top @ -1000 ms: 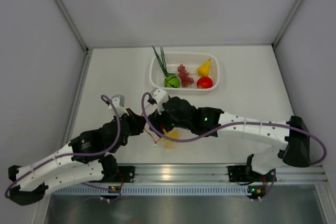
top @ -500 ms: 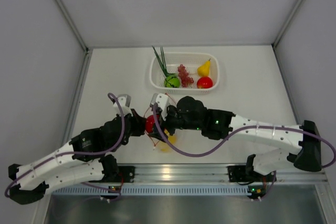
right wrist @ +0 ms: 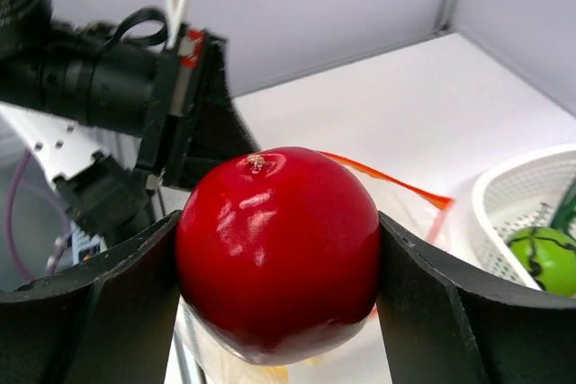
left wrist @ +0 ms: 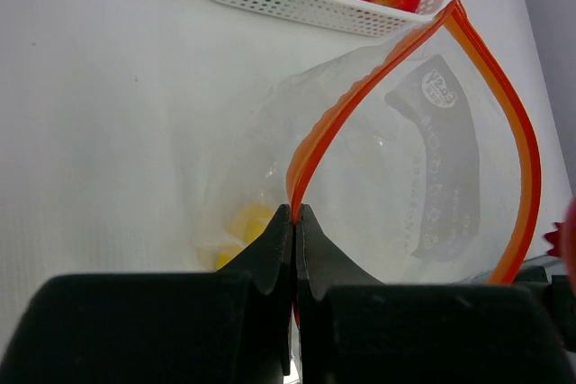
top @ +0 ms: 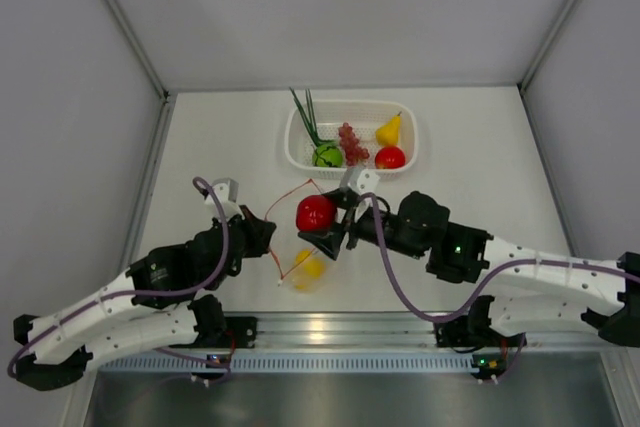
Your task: Open the zip-top bag and remove the fake food
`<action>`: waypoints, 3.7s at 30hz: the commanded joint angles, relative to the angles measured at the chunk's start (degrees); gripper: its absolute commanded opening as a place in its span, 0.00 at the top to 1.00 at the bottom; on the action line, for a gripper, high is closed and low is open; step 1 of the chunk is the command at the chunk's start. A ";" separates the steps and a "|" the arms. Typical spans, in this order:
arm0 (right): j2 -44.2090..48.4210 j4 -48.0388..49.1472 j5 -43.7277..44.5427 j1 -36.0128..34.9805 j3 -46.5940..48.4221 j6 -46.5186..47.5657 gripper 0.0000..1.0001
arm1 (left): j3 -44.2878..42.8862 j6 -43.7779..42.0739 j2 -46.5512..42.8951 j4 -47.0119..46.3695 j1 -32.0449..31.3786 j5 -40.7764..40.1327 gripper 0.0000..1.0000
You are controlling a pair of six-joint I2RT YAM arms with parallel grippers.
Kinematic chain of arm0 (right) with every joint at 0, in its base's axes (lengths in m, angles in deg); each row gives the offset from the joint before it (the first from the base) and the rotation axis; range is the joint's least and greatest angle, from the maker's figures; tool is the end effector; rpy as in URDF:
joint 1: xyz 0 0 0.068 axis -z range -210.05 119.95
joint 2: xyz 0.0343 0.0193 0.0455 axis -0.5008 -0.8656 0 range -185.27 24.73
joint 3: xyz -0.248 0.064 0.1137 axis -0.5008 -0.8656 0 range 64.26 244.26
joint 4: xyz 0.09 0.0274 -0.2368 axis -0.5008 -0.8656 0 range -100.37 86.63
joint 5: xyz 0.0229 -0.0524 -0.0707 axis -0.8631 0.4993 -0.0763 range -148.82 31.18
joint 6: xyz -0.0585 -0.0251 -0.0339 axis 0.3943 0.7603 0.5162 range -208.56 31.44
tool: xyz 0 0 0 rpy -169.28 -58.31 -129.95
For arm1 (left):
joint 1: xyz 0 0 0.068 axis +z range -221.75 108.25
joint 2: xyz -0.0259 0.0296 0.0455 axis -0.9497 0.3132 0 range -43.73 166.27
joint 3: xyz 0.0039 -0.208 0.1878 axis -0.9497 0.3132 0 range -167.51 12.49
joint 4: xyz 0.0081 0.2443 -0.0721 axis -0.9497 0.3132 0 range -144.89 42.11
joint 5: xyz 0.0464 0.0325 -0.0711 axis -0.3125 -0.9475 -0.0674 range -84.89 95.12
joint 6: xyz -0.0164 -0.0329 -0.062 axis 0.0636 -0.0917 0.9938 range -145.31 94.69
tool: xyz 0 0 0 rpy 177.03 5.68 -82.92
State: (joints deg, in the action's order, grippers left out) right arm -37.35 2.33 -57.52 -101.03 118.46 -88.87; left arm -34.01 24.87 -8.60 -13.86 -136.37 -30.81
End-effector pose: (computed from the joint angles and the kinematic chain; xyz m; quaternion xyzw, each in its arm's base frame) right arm 0.0894 0.2551 0.3753 -0.4102 0.5923 0.3974 0.5683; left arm 0.0853 -0.0985 0.3150 -0.0503 0.8354 -0.2591 0.4822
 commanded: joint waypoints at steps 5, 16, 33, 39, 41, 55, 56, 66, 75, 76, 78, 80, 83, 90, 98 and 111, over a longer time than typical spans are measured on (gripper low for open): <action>9.17 9.69 9.60 7.68 -4.18 -8.11 0.62 | -2.98 4.76 -0.15 5.46 -0.24 -8.72 1.00; -8.01 1.19 13.99 32.03 2.48 -15.41 0.59 | -3.42 4.14 0.28 5.37 -0.24 -7.23 1.00; -46.45 -16.32 19.35 38.46 32.37 -12.78 0.33 | -5.88 6.08 4.50 5.28 -0.24 0.94 1.00; -46.29 -17.38 19.70 38.46 33.26 -13.48 0.00 | -7.20 6.69 6.44 5.11 -0.24 1.12 1.00; -44.36 -17.38 19.71 38.46 32.99 -13.48 0.01 | -7.55 6.60 7.22 5.02 -0.24 1.12 1.00; -23.20 -25.55 -2.52 36.80 24.56 -19.98 0.33 | -8.17 10.38 9.16 4.84 -0.24 -2.04 1.00; -21.69 -26.43 -2.79 34.88 23.34 -20.59 0.37 | -8.25 10.65 9.07 4.84 -0.24 -2.57 1.00; -9.11 -35.13 7.20 13.17 21.21 -25.08 0.60 | -8.43 13.63 9.16 4.84 -0.33 -4.16 1.00; -18.84 -41.38 23.30 -2.76 29.56 -33.34 0.73 | -5.62 18.73 4.95 4.40 -0.33 -4.95 1.00; -20.08 -41.20 23.22 -2.85 30.26 -34.39 0.73 | -5.18 18.91 4.60 4.32 -0.33 -4.77 1.00; -23.15 -38.93 23.13 -3.11 30.27 -35.45 0.74 | -5.00 19.17 3.89 4.32 -0.33 -4.42 1.00; -25.01 -37.17 23.66 -3.11 30.01 -37.47 0.75 | -4.83 19.26 3.80 4.32 -0.33 -3.81 1.00; -28.52 -33.65 25.76 -3.11 30.18 -40.46 0.77 | -4.39 19.79 3.54 4.23 -0.33 -3.28 1.00; -34.42 -27.50 32.09 -3.11 29.04 -48.80 0.80 | -3.42 23.73 3.36 4.05 -0.33 -4.42 1.00; -36.79 -21.26 33.77 -3.99 25.09 -51.27 0.82 | -0.96 28.83 2.05 3.79 -0.33 -6.97 1.00; -34.59 -7.79 28.49 -6.89 7.42 -38.98 0.80 | 1.41 29.98 -1.91 3.79 -0.33 -9.70 1.00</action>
State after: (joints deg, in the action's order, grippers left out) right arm -73.33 -9.67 -28.71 -107.78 125.93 -133.18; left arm -32.70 54.31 -9.89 -8.48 -136.43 -38.85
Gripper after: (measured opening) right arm 0.198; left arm 0.021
